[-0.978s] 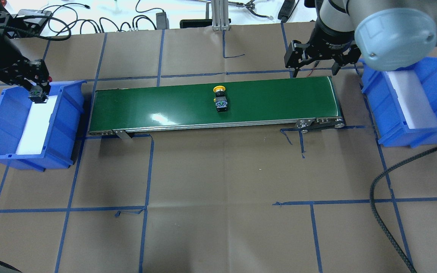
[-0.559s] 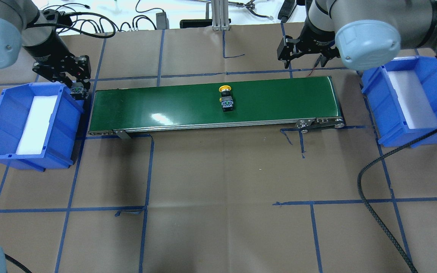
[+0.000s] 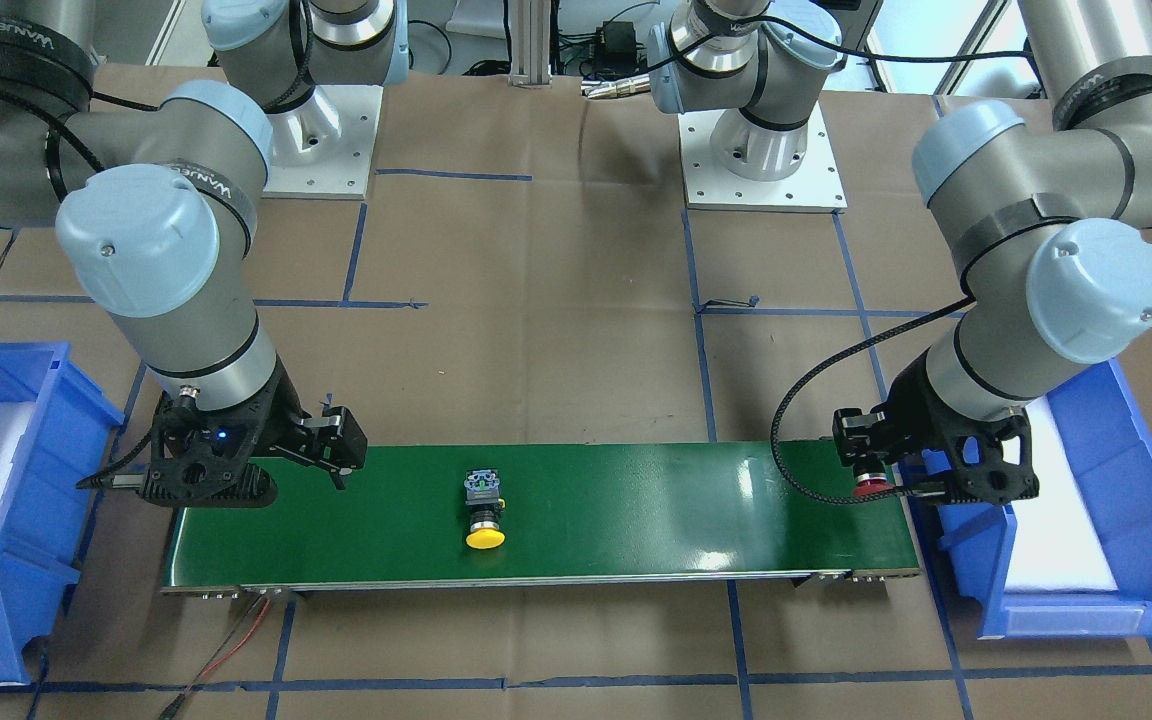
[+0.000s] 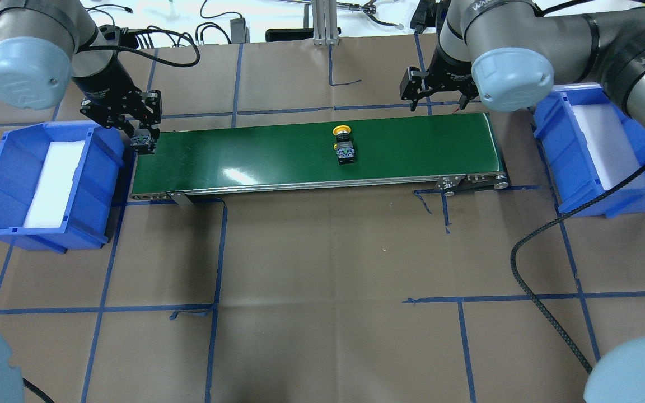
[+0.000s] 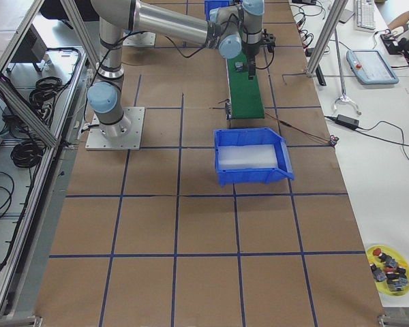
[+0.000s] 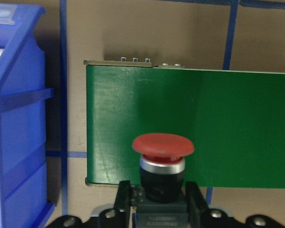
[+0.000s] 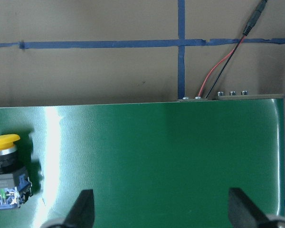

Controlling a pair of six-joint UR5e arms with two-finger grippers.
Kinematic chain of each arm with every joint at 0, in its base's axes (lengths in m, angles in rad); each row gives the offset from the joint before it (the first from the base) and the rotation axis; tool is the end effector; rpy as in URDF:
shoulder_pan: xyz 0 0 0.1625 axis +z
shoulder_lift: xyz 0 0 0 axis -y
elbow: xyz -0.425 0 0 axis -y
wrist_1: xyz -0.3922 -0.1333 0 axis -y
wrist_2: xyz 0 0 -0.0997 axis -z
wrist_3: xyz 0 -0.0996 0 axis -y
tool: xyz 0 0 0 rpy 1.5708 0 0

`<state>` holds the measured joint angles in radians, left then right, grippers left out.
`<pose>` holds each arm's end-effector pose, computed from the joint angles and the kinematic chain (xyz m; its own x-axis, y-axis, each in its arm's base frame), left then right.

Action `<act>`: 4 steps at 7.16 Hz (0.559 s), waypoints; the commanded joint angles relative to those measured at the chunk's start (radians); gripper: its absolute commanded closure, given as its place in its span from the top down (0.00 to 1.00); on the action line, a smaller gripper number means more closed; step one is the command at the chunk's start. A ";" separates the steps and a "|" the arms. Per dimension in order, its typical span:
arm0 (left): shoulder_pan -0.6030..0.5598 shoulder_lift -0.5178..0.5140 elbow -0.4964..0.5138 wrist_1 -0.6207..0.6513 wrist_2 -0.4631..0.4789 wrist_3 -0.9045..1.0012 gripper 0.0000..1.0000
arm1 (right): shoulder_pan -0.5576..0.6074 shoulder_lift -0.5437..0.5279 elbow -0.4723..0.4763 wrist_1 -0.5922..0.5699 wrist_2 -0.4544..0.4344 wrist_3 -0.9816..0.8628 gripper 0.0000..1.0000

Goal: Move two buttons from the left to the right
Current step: 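Carry the red button to the conveyor with left gripper while right approaches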

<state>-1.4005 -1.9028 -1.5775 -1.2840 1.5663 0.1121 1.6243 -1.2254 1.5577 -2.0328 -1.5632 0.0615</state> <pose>-0.0296 -0.6168 0.3293 -0.9982 -0.0585 0.0103 -0.0579 0.9970 0.0511 0.1674 -0.6183 0.3486 -0.9999 0.0065 -0.0155 0.0084 0.9917 -0.1286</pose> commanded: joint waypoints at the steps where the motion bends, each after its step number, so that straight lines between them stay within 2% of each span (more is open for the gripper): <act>1: -0.003 -0.045 -0.074 0.168 0.001 0.003 0.11 | 0.000 0.013 0.002 -0.010 0.002 0.003 1.00; 3: -0.005 -0.068 -0.114 0.245 0.001 0.014 0.12 | 0.000 0.015 -0.004 -0.010 -0.001 0.003 1.00; 4: -0.005 -0.070 -0.117 0.247 0.001 0.014 0.16 | 0.000 0.026 0.001 -0.010 -0.003 0.004 1.00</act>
<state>-1.4045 -1.9666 -1.6847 -1.0585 1.5673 0.1244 1.6245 -1.2074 1.5559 -2.0431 -1.5644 0.0648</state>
